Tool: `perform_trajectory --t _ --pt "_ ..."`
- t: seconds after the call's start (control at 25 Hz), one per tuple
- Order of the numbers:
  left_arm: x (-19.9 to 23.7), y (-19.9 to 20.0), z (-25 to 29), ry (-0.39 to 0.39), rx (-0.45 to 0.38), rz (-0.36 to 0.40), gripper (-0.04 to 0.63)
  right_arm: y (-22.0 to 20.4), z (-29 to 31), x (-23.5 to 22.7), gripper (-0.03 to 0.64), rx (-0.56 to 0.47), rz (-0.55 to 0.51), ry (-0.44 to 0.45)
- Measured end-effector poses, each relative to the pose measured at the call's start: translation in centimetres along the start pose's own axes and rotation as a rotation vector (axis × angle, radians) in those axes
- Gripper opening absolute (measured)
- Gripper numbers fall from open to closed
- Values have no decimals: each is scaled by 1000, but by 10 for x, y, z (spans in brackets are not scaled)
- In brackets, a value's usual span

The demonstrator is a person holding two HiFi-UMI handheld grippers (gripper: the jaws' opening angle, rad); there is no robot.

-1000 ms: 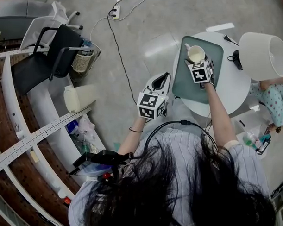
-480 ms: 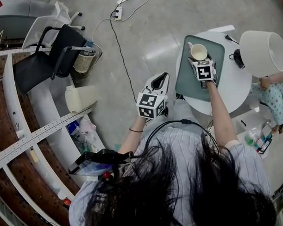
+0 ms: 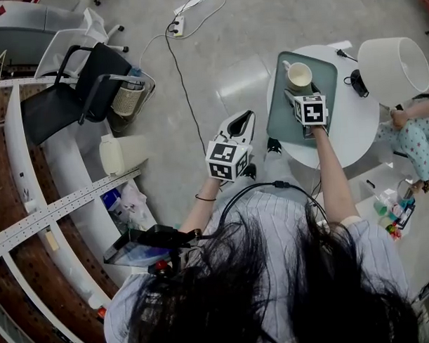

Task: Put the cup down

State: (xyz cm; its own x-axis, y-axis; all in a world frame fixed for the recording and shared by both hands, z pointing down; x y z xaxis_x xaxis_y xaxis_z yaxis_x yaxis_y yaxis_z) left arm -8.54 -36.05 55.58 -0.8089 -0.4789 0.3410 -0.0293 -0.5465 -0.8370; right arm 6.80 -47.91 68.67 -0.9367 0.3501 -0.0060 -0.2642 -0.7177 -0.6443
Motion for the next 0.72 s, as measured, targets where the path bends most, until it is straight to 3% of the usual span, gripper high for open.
perform_trajectory --t 0.44,0.72 --pt "-13 -3 -23 -20 -20 30 20 8 -50 4 422 -96 90 -36" --pt "-24 -8 -43 -40 -39 49 20 16 -90 17 357 -184 178 -30"
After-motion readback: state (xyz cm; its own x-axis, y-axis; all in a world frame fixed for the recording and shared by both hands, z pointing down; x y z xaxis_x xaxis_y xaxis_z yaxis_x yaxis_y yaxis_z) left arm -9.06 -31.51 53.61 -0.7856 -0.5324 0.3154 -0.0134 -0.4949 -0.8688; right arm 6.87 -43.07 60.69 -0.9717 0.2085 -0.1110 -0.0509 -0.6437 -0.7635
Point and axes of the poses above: the fingertips, and each gripper's own axes: z forward along the fingers, x to its left, y out of its top, the point moved 1 cm from there along -z, backward along the fingers, and after that the axes turned 9 degrees about -y, right-handed, at the moved point
